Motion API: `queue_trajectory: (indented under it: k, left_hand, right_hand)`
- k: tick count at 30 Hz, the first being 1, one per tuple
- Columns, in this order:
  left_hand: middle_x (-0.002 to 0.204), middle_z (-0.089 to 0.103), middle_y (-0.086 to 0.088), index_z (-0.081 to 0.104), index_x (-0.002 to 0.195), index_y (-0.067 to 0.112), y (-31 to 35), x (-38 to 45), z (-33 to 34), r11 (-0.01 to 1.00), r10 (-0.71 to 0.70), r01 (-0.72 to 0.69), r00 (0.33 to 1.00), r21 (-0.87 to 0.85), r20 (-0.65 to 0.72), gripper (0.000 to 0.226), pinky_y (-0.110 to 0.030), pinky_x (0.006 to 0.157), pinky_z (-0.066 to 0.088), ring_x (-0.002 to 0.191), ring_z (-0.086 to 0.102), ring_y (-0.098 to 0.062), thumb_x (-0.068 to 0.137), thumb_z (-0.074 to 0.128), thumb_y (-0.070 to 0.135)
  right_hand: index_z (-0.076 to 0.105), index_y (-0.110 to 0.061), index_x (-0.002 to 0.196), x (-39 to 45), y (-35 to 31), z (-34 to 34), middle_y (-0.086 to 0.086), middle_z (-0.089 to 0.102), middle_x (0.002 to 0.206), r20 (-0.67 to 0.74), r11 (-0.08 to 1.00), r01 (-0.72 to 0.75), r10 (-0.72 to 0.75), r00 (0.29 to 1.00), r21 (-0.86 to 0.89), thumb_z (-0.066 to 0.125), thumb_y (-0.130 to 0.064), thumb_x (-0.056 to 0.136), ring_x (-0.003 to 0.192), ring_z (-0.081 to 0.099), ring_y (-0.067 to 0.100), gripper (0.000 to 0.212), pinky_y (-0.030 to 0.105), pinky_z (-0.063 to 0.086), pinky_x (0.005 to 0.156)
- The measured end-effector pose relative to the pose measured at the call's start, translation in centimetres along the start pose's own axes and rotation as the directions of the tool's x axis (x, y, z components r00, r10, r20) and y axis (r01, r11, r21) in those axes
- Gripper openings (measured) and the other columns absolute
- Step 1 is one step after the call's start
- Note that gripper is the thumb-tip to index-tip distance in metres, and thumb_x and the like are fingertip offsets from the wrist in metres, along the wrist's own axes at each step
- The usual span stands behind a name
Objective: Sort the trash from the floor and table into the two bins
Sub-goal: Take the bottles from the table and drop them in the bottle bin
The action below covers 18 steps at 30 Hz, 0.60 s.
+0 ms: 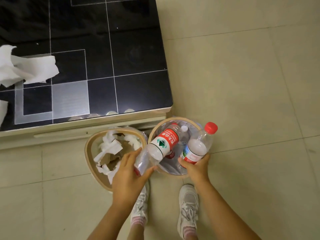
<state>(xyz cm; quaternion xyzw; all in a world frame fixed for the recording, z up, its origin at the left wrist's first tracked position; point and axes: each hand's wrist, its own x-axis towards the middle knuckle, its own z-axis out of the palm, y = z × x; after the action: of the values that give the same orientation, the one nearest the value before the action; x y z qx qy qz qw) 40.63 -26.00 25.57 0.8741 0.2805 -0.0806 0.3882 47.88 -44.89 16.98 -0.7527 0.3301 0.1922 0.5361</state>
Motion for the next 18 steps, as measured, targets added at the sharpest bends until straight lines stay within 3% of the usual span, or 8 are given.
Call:
queue_trajectory:
  k: [3,9,11,14,16,18]
  left_hand:
    - [0.105,0.054,0.019,0.055,0.124,0.029,-0.4,0.6,0.9,1.000,0.006,-0.006,1.000,0.000,0.017,0.055,-0.008,0.063,0.040,0.076,0.052,-0.001,0.076,0.072,0.047]
    - [0.096,0.060,0.019,0.056,0.113,0.032,-0.5,2.7,3.9,0.998,0.043,-0.040,0.996,-0.041,0.074,0.033,-0.010,0.064,0.042,0.080,0.057,-0.004,0.083,0.067,0.041]
    - [0.103,0.065,0.013,0.059,0.119,0.029,-0.4,3.5,5.2,0.996,0.093,-0.091,0.990,-0.024,0.104,0.032,-0.010,0.067,0.042,0.086,0.059,-0.006,0.088,0.064,0.038]
    - [0.125,0.064,0.002,0.058,0.129,0.024,-0.7,5.1,7.4,0.987,0.157,-0.160,0.975,0.007,0.154,0.035,-0.019,0.089,0.045,0.111,0.061,-0.017,0.094,0.057,0.019]
    - [0.139,0.054,0.006,0.051,0.136,0.030,-1.0,5.7,8.7,0.984,0.160,-0.172,0.966,0.044,0.203,0.046,-0.021,0.102,0.040,0.127,0.051,-0.014,0.094,0.053,0.011]
    - [0.143,0.049,0.011,0.045,0.139,0.035,-0.9,6.0,9.3,0.989,0.117,-0.136,0.963,0.063,0.243,0.051,-0.021,0.103,0.039,0.129,0.047,-0.011,0.094,0.052,0.013]
  right_hand:
    - [0.034,-0.015,0.131,1.9,3.0,0.7,0.014,0.054,0.125,-0.027,1.000,0.024,-0.023,0.999,0.016,0.089,-0.032,0.038,0.107,0.061,0.030,0.109,0.053,0.053,0.087]
    - [0.040,-0.013,0.131,3.8,5.1,1.5,0.019,0.058,0.119,-0.044,0.997,0.072,-0.070,0.997,0.039,0.085,-0.021,0.040,0.095,0.066,0.033,0.102,0.048,0.058,0.077]
    - [0.044,-0.013,0.126,4.5,6.2,1.7,0.017,0.059,0.115,-0.050,0.997,0.077,-0.077,0.996,0.002,0.083,-0.023,0.040,0.094,0.065,0.034,0.095,0.045,0.058,0.076]
    - [0.050,-0.001,0.101,3.8,4.9,1.9,0.017,0.058,0.098,-0.035,0.995,0.027,-0.031,0.999,-0.095,0.081,-0.028,0.048,0.087,0.061,0.033,0.067,0.041,0.052,0.072]
    - [0.043,-0.006,0.103,3.4,4.4,1.8,0.011,0.046,0.105,0.006,0.991,0.010,-0.010,1.000,-0.137,0.075,-0.022,0.060,0.096,0.050,0.028,0.056,0.036,0.042,0.079]
    - [0.041,-0.012,0.109,3.5,4.5,1.8,0.006,0.041,0.111,0.041,0.982,0.019,-0.012,0.999,-0.188,0.066,-0.025,0.062,0.106,0.046,0.027,0.055,0.039,0.042,0.089]
